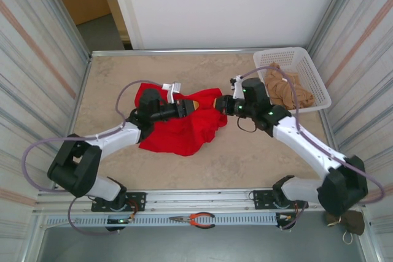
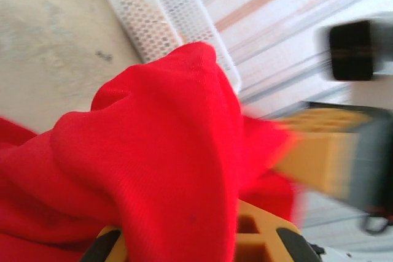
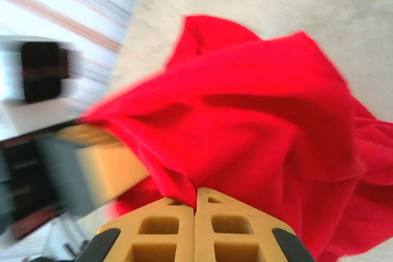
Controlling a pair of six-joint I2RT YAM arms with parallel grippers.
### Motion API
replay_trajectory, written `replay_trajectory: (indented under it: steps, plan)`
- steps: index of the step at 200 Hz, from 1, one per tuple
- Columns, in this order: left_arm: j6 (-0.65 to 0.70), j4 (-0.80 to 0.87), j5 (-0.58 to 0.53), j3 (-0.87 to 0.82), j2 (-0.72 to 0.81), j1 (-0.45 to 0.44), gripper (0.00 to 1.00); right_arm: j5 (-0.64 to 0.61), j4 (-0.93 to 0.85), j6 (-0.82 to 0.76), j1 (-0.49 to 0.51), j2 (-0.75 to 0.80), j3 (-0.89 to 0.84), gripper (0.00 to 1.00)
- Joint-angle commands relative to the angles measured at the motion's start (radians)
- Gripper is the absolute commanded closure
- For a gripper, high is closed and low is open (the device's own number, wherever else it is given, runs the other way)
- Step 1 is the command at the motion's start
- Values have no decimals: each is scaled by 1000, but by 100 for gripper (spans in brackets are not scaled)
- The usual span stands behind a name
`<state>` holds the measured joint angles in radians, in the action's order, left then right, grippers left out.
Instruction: Fold the inside-out t-shirt
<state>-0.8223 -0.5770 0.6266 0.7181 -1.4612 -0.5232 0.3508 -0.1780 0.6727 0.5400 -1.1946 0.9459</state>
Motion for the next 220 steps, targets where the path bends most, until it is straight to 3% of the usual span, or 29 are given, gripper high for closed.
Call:
replay_trajectory:
  steps: [1, 24, 50, 71, 110, 129, 196, 220]
  plan:
    - [-15, -2, -23, -25, -67, 30, 100, 142, 57, 13, -13, 131, 5, 100]
    - [-26, -33, 0, -4, -146, 37, 100, 247, 208, 69, -34, 182, -50, 100]
    - [-30, -44, 20, 11, -158, 35, 52, 341, 390, 116, -74, 158, -126, 100]
    - [-3, -17, -4, -20, -69, 32, 39, 405, 440, 109, -129, 134, -165, 100]
    - [108, 210, -113, -23, 149, 2, 33, 449, 447, 110, -194, 131, -211, 100]
    - [210, 375, -164, 43, 182, -25, 32, 455, 436, 98, -196, 141, -210, 100]
    - [560, 733, -205, 379, -39, -50, 29, 444, 405, 84, -191, 141, -204, 100]
    - [640, 843, -122, 494, -153, -50, 28, 439, 392, 76, -186, 133, -193, 100]
